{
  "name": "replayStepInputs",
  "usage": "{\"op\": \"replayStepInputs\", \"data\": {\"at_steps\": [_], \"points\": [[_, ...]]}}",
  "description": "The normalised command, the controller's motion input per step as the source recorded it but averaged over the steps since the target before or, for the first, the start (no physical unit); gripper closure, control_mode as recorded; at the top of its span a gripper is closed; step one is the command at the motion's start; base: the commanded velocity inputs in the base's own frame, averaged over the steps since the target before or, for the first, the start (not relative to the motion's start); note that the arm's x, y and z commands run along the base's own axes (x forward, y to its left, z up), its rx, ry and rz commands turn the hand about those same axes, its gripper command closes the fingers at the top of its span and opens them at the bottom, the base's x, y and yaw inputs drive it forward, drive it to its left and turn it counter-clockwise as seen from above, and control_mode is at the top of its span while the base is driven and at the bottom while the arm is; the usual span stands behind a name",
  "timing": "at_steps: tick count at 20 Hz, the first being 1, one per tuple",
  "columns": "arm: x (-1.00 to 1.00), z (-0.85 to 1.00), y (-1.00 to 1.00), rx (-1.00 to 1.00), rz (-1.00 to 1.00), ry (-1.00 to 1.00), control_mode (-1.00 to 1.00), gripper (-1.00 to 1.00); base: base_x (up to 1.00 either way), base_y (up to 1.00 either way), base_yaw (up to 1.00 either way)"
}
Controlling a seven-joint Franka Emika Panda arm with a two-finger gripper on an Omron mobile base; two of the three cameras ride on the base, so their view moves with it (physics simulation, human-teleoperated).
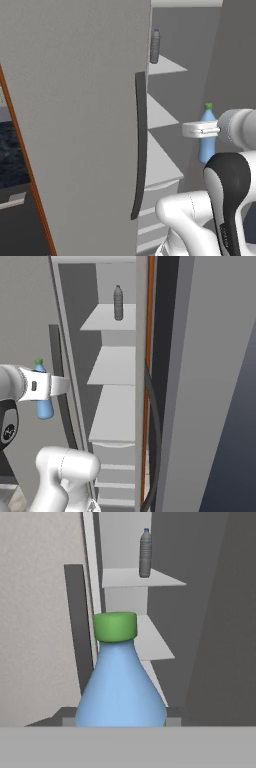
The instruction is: Take the bottled waters from the counter and place them in the freezer to freeze. Close the freezer door after placing the bottles.
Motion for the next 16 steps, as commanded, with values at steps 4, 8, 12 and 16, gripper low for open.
{"op": "replayStepInputs", "data": {"at_steps": [4, 8, 12, 16], "points": [[0.0, 0.0, 0.0, 0.0, 0.0, 0.0, 1.0, 1.0, 0.18, -0.17, -0.03], [0.0, 0.0, 0.0, 0.0, 0.0, 0.0, 1.0, 1.0, 0.33, -0.17, 0.0], [0.0, 0.0, 0.0, 0.0, 0.0, 0.0, 1.0, 1.0, 0.33, -0.16, 0.0], [0.0, 0.0, 0.0, 0.0, 0.0, 0.0, 1.0, 1.0, 0.25, -0.16, 0.0]]}}
